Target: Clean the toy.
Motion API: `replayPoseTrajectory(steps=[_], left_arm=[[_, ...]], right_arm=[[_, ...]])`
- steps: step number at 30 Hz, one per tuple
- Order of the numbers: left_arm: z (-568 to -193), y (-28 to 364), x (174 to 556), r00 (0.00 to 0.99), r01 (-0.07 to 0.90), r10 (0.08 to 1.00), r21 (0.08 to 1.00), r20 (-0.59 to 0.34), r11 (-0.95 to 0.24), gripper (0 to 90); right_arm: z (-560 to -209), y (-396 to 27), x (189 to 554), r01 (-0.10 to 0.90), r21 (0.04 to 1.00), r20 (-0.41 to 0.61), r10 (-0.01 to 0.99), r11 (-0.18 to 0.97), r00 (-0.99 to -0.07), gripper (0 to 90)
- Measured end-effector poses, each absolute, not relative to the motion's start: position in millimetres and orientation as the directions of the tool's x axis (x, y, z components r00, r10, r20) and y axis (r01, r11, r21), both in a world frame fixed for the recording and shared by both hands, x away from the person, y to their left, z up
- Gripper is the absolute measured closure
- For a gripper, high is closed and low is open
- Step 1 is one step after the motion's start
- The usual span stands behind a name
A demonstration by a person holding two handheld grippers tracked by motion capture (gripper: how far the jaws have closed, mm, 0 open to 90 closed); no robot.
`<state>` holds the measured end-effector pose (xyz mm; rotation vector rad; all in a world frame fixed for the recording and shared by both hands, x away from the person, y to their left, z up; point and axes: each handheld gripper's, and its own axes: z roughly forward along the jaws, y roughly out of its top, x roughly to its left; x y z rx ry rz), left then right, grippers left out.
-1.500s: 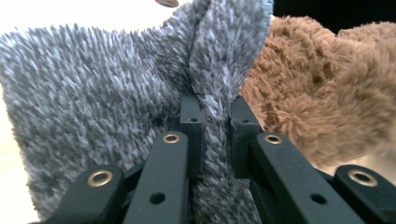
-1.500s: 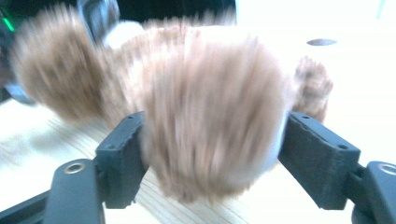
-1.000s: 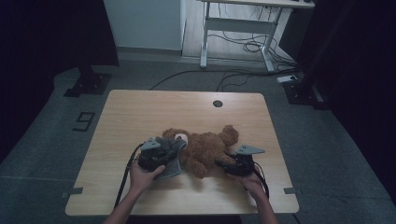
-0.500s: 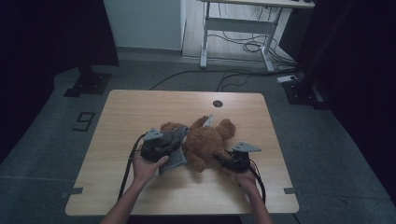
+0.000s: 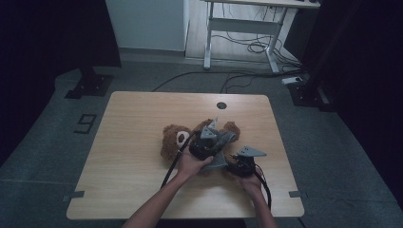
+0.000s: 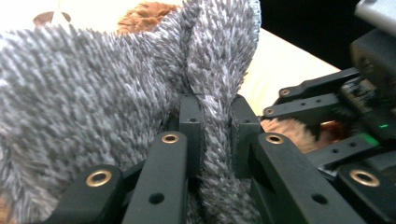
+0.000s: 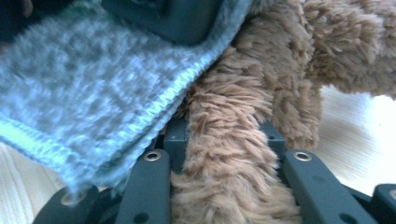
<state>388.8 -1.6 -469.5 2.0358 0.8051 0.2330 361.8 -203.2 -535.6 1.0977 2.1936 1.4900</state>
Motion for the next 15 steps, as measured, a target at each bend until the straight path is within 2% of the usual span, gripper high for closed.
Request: replayPoseTrajectory(steps=[9,15], left_arm=[[-463.7,45.4,376.4,0.7,0.434,0.712,0.825,-0.055,-0.363,79.3],[-468.0,90.2,367.8,0.674,0.454,0.731,0.838,-0.101,-0.303,79.5]], right_arm=[[-536.3,-204.4,361.6,0.434,0.881,0.183,0.71,0.188,-0.68,66.6],[-537.4,-204.7,361.4,0.44,0.879,0.194,0.704,0.184,-0.683,66.5]])
